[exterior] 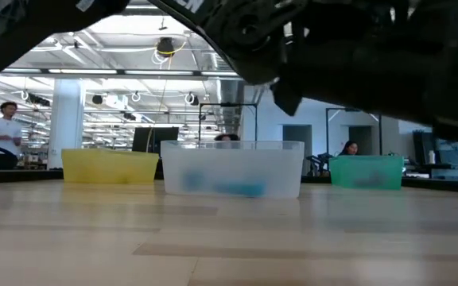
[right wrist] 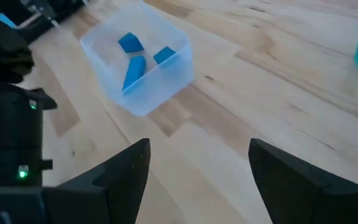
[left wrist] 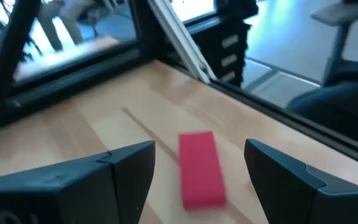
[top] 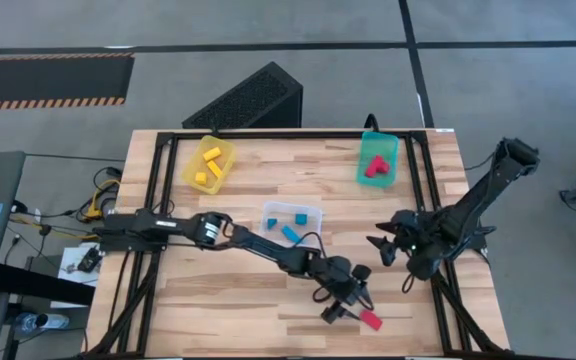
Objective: Sort & place blocks by color
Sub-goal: Put the red block into the green bin
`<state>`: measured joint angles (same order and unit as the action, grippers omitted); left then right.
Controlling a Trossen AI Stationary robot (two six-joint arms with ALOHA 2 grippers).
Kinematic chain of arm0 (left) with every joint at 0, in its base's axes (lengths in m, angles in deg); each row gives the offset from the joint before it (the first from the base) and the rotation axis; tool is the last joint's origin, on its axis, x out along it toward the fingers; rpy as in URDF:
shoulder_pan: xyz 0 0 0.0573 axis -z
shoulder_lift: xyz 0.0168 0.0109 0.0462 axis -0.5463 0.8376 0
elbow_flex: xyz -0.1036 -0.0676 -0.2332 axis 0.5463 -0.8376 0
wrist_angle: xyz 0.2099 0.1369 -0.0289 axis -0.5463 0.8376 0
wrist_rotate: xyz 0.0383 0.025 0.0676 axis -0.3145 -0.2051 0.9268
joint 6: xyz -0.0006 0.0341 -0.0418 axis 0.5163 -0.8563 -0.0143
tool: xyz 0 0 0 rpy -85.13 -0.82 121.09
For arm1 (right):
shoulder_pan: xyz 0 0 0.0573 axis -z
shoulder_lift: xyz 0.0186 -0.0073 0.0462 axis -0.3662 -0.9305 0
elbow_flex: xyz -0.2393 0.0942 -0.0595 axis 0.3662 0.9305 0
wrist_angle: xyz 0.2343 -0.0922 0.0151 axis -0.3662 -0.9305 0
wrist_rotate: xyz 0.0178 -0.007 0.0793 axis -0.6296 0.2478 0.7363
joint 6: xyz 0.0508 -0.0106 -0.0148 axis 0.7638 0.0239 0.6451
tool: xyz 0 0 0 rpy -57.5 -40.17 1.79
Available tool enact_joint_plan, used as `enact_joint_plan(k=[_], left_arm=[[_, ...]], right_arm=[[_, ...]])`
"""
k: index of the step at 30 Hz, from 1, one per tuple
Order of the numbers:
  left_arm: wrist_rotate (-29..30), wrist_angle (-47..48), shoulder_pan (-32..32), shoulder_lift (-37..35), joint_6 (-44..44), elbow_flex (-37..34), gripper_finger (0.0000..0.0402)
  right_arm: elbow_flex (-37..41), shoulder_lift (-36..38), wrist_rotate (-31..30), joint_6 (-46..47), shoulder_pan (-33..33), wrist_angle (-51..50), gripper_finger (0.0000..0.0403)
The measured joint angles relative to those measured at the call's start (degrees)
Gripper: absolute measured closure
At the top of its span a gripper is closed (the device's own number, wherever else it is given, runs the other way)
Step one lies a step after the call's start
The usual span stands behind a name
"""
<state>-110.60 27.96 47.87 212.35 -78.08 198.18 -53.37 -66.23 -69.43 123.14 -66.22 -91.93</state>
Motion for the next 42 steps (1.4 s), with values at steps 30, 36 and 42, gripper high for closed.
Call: enact_joint_plan(k=[30,36,42], left_arm=[[2.2,2.7,0.9,8.3,5.0,7.3,0.03],[3.8,5.4,0.4,6.8,7.4,7.2,0.0301],[16.1,16.1,-0.1,-0.4,2.0,7.0,0.0301]], right_arm=[[-0.1,-1.4,-0.8,2.4,-1.6,2.6,0.011],[-0.1,-3.1,-1.8,2.5,-1.6,1.0,0.011],[-0.1,-5.7,-3.0,7.1,-1.7,0.5,0.011]])
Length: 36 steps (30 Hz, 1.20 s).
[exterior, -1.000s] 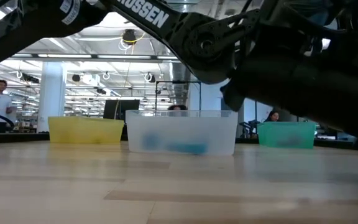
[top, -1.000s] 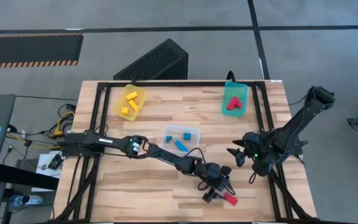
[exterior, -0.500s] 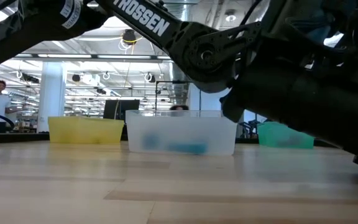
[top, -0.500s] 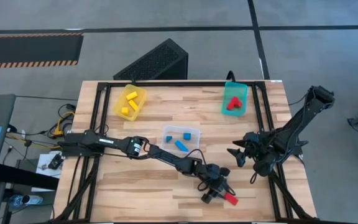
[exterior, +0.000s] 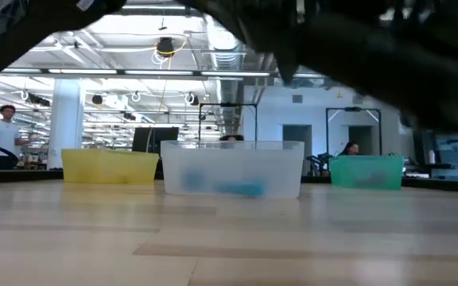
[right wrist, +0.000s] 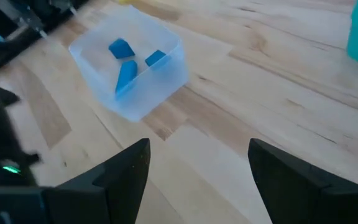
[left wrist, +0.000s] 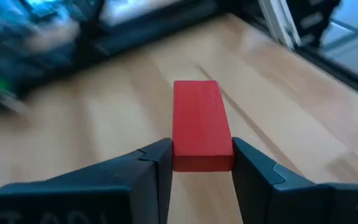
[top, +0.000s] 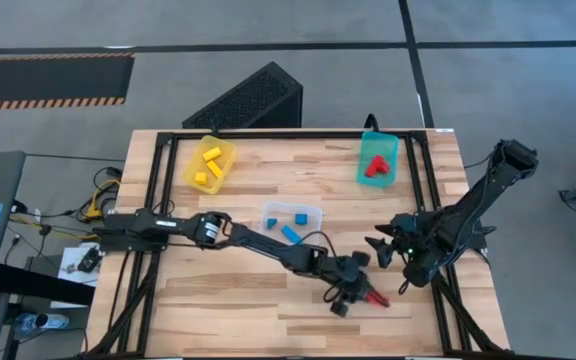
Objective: Sort & place blocks by color
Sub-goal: Put the red block into the green bin
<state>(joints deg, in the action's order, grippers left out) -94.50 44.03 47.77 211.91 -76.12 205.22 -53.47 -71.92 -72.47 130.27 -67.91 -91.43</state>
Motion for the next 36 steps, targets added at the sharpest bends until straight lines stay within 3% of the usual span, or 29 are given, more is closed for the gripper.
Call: enact_joint_plan(k=[4,9,12,16,21,26,32,36], left_arm=[[1.4,-2.0,0.0,-4.7,-2.1,-5.4,0.0301],[2.7,-4.3,-0.4,-13.4,-3.0,-19.4,0.0301],[6.2,-15.2,-1.0,-21.2,-3.1,-31.0,0.0301],[11.6,-28.2,-1.5,-31.6,-4.3,-46.3,0.0301],[16.5,-43.9,-1.6,-39.9,-9.8,-59.6,0.0301],[16.3,-49.2,-1.9,-40.8,-11.4,-63.3,0.0301],[16.4,-48.1,-2.5,-40.6,-12.2,-63.4,0.0301],[16.5,-48.6,-2.4,-40.6,-13.6,-63.4,0.03]], right_arm=[[-1.6,1.3,-3.0,-0.1,-2.2,0.7,0.011],[-3.3,2.9,-11.5,-3.1,-7.8,4.0,0.011],[-3.3,2.5,-15.5,-4.2,-9.8,8.2,0.011],[-3.3,0.1,-16.5,-4.3,-10.1,12.5,0.011],[-3.3,-4.5,-19.2,-4.3,-7.9,18.2,0.011],[-3.3,-9.2,-17.8,-6.1,-3.5,26.1,0.011],[-3.2,-12.7,-7.6,-19.6,1.9,38.9,0.011],[-3.2,-13.6,-5.7,-24.9,3.7,44.4,0.011]])
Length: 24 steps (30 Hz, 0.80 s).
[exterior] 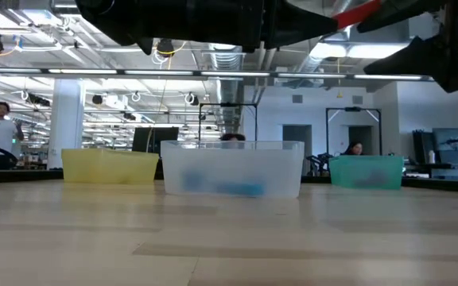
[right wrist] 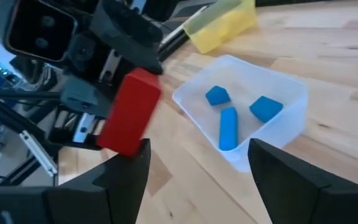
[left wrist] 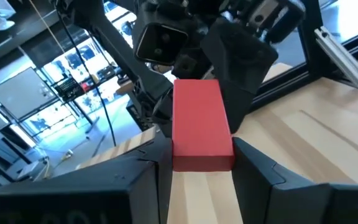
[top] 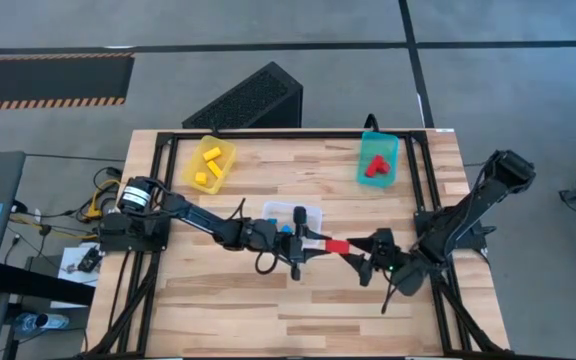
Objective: Sort & place blocks by color
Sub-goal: Put the red block into the green bin
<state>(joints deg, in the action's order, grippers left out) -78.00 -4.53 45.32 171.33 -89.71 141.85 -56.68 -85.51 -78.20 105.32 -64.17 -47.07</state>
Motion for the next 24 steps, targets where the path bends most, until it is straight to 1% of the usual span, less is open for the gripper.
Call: enact_joint_plan(k=[5,8,15,18,21,24], left_arm=[[0.1,0.2,0.1,0.0,-1.5,0.0,0.03],[0.0,0.5,0.1,0.0,-1.7,0.0,0.0299],[0.0,3.8,0.4,0.1,-5.3,0.0,0.0298],[0.2,4.2,0.4,0.1,-4.8,0.0,0.0298],[0.6,3.4,0.3,0.1,-4.4,0.0,0.0297],[1.0,3.5,0.3,0.1,-4.4,0.0,0.0297]], right_arm=[[0.0,0.0,3.9,-1.5,1.7,3.0,0.011],[0.0,0.0,5.3,-3.7,2.0,4.8,0.011],[0.0,0.1,3.2,-6.7,1.8,7.5,0.011],[0.0,0.6,1.6,-6.9,1.4,7.7,0.011],[0.0,0.5,2.4,-6.8,1.9,7.6,0.0112],[0.0,0.0,3.7,-6.5,2.5,7.3,0.0123]])
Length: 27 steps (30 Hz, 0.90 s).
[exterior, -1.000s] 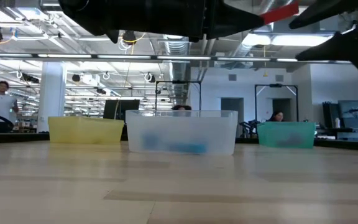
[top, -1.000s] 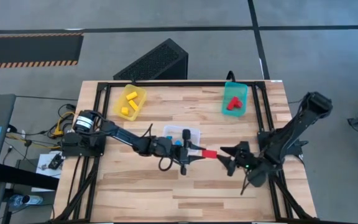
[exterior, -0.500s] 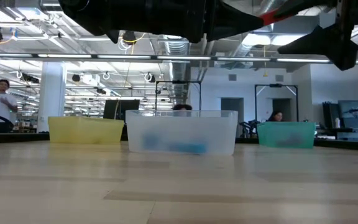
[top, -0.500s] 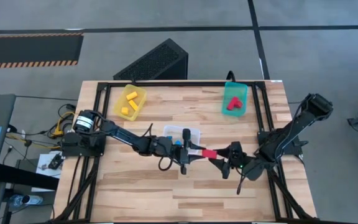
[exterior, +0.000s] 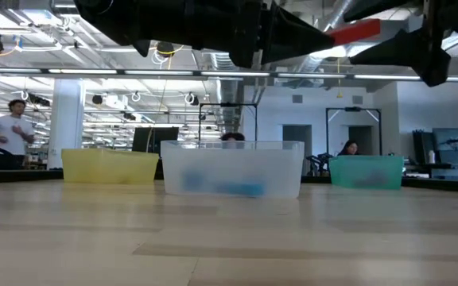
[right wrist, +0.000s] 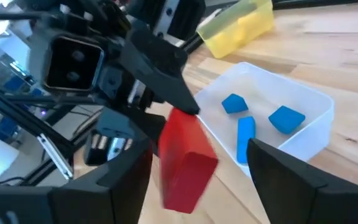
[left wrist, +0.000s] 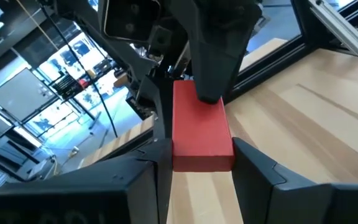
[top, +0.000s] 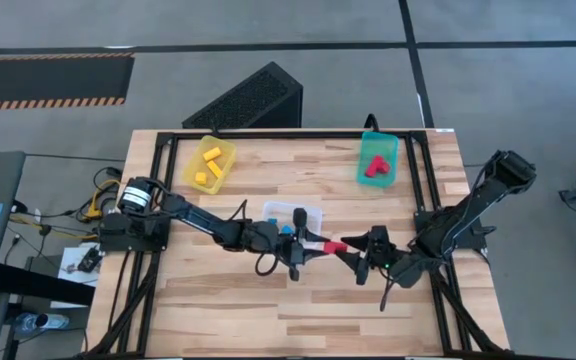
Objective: Sort & place blocks by color
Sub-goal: Put the red block into the green bin
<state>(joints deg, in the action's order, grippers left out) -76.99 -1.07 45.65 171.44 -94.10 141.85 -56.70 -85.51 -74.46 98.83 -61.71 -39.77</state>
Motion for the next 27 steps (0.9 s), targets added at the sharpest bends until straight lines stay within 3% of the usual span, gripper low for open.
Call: enact_joint_plan(k=[5,12,17,20,24,27], left_arm=[[0.0,0.0,0.0,0.0,0.2,0.0,0.0297],[1.1,0.1,-0.6,0.1,2.6,-0.1,0.0276],[0.1,-1.3,-3.1,0.4,10.5,0.0,0.0228],[0.8,-0.2,-4.6,0.5,12.7,0.0,0.0199],[7.7,3.0,-5.5,0.1,14.4,0.0,0.0172],[11.7,3.8,-5.5,-1.5,14.3,0.0,0.0165]], right_arm=[[0.0,0.0,1.5,-0.3,0.5,0.0,0.0177],[-0.1,0.3,3.1,-6.8,1.5,0.3,0.0357],[0.0,0.9,3.2,-14.0,4.1,-2.0,0.0361],[0.0,2.9,2.5,-14.1,7.9,-9.4,0.0361],[0.0,6.8,-1.6,-12.6,14.7,-23.6,0.0361],[0.0,9.8,-0.8,-9.9,21.7,-34.7,0.0361]])
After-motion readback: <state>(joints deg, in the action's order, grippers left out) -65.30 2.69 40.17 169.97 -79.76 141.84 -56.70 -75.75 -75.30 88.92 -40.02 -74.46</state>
